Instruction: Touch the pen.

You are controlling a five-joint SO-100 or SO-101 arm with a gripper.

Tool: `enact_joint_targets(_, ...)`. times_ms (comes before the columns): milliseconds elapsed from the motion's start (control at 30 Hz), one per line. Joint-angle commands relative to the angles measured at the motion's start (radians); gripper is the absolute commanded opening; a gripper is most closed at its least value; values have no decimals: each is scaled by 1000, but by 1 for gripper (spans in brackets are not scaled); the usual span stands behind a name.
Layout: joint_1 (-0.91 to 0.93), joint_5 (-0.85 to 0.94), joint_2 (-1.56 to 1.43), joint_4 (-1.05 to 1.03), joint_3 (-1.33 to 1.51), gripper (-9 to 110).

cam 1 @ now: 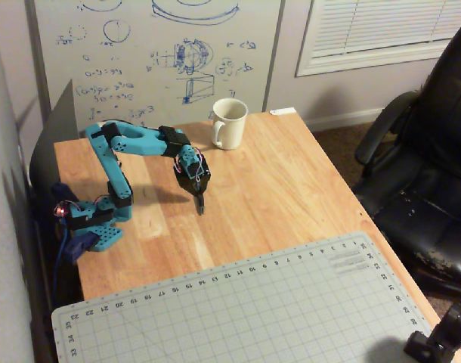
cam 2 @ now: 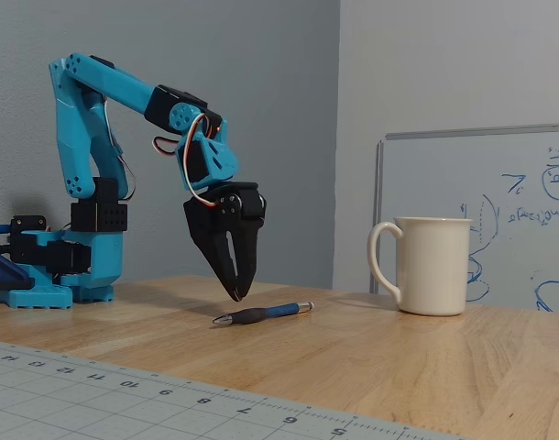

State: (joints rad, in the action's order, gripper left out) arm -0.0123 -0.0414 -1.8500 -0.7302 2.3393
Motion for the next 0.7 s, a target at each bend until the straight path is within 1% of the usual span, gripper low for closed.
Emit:
enact_joint_targets(0, 5, 8, -11, 20, -107, 1)
enact_joint_targets(300, 8, 8, -6, 18, -141, 1)
enact_joint_targets(533, 5, 9, 110, 18, -178, 1)
enact_joint_targets(667, 6, 9, 117, 18, -184, 1)
